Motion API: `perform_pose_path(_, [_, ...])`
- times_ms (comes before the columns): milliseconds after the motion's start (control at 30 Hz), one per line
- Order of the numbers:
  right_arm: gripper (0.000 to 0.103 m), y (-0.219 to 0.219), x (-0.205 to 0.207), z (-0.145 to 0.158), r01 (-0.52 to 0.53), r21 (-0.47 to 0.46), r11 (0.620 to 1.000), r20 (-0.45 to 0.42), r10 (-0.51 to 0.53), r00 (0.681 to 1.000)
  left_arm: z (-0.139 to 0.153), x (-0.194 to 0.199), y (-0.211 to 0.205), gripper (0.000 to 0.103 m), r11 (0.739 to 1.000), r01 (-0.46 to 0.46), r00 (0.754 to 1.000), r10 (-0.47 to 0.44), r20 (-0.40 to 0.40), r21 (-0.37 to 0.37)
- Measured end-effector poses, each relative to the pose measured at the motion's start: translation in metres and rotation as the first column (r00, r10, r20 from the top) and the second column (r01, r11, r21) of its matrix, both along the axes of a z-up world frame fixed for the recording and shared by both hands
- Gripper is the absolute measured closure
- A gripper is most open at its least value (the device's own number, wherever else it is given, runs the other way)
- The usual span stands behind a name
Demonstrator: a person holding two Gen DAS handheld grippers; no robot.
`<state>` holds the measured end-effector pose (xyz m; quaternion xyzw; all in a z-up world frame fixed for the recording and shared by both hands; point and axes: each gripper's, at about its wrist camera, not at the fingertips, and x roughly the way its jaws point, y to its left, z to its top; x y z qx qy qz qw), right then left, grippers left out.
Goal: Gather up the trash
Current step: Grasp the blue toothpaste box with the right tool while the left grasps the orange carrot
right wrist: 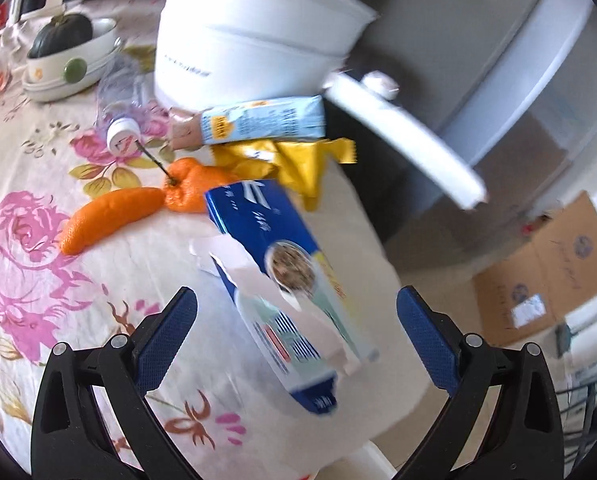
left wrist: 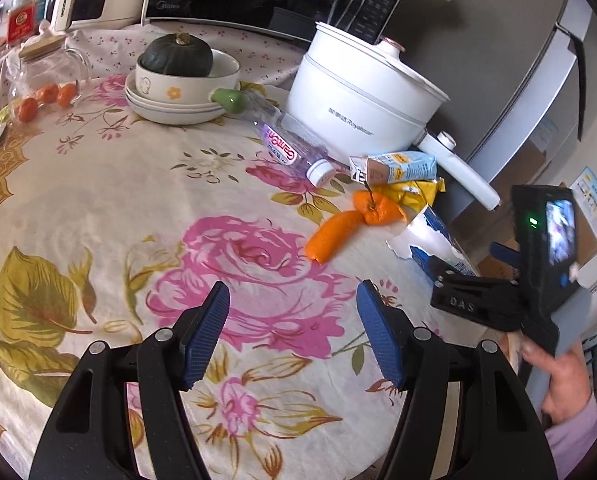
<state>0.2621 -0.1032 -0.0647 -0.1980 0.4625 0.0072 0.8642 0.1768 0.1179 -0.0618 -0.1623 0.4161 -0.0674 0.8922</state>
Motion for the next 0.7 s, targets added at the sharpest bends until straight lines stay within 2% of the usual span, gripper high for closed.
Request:
perform_pose_path(100, [0.007, -0.001, 0.016, -0.008, -0.043, -0.003, 0.999, -0.086, 0.043, 0.995, 0.000, 0.001, 0.003, 0.038, 1.000, 0.002, 1.000, -0.002, -0.003, -0.006])
perform_pose_path(267, [0.009, -0.007, 0.034, -0.016, -0.080, -0.034, 0.996, -0.128, 0.075, 0.989, -0.005, 0.004, 0.005, 0.038, 1.000, 0.003, 1.000, -0.003, -0.021, -0.012])
perform_pose_path(300, [0.019, -0.009, 0.036, -0.018, -0.084, -0.021, 0.996, -0.145, 0.080, 0.986, -0.006, 0.005, 0.006, 0.038, 1.000, 0.003, 1.000, -0.003, -0.023, -0.013])
perform_pose_path(333, [0.036, -0.012, 0.038, -0.020, -0.077, 0.007, 0.997, -0.170, 0.077, 0.982, -0.007, 0.006, 0.006, 0.038, 1.000, 0.001, 1.000, -0.002, -0.026, -0.015])
perform_pose_path(367, [0.043, -0.014, 0.038, -0.023, -0.063, 0.028, 0.998, -0.182, 0.067, 0.981, -0.007, 0.006, 0.006, 0.038, 1.000, 0.001, 1.000, -0.001, -0.027, -0.016])
perform_pose_path(467, [0.051, -0.019, 0.034, -0.019, -0.053, 0.067, 0.996, -0.150, 0.062, 0.987, -0.009, 0.009, 0.006, 0.038, 1.000, -0.002, 0.999, 0.002, -0.034, -0.022])
perform_pose_path(567, [0.065, -0.021, 0.028, -0.010, -0.050, 0.105, 0.993, -0.111, 0.061, 0.992, -0.011, 0.010, 0.004, 0.038, 1.000, 0.004, 0.999, -0.005, -0.039, -0.021])
perform_pose_path(700, [0.076, -0.026, 0.021, 0.005, -0.007, 0.173, 0.985, -0.070, 0.020, 0.997, -0.014, 0.021, -0.009, 0.038, 0.999, 0.036, 0.998, -0.035, -0.048, 0.022])
